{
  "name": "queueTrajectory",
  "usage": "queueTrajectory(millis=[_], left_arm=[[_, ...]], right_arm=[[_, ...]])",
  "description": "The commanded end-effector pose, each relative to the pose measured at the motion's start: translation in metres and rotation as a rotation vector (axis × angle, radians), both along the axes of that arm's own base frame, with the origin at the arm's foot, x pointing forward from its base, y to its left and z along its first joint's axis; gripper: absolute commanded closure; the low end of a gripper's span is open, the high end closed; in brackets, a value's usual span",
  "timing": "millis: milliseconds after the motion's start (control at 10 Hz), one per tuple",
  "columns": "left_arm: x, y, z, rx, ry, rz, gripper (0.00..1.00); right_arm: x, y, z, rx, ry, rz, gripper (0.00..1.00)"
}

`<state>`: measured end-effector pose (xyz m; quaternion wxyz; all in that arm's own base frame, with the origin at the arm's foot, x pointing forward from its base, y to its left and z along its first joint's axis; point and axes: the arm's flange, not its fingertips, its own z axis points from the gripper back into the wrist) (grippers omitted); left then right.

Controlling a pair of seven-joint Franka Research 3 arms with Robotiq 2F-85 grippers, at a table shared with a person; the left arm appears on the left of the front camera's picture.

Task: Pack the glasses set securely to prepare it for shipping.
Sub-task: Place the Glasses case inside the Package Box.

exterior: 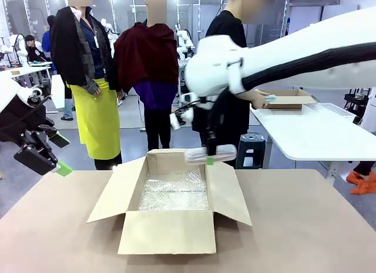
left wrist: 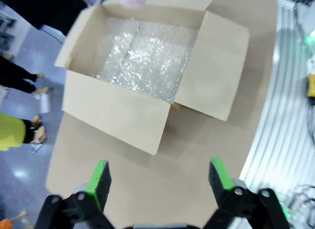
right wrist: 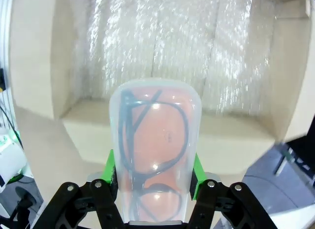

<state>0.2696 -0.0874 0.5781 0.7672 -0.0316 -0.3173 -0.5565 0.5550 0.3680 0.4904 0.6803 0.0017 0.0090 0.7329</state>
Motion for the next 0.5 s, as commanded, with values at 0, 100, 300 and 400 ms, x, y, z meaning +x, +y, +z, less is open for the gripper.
queueTrajectory(millis=[0, 100, 300, 400], left_arm=[[0.0, 0.001, 0.0, 0.007, -0.006, -0.001, 0.0], [0.0, 0.001, 0.0, 0.007, -0.006, -0.001, 0.0], [0.0, 0.001, 0.0, 0.007, -0.006, -0.001, 0.0], [0.0, 0.001, 0.0, 0.007, -0.006, -0.001, 0.0]], right_arm=[[0.028, 0.043, -0.004, -0.036, 0.009, -0.015, 0.54], [0.035, 0.06, -0.014, -0.019, 0.014, -0.008, 0.54], [0.064, 0.073, -0.052, 0.017, 0.013, 0.018, 0.54], [0.078, 0.077, -0.074, 0.029, 0.031, 0.021, 0.54]])
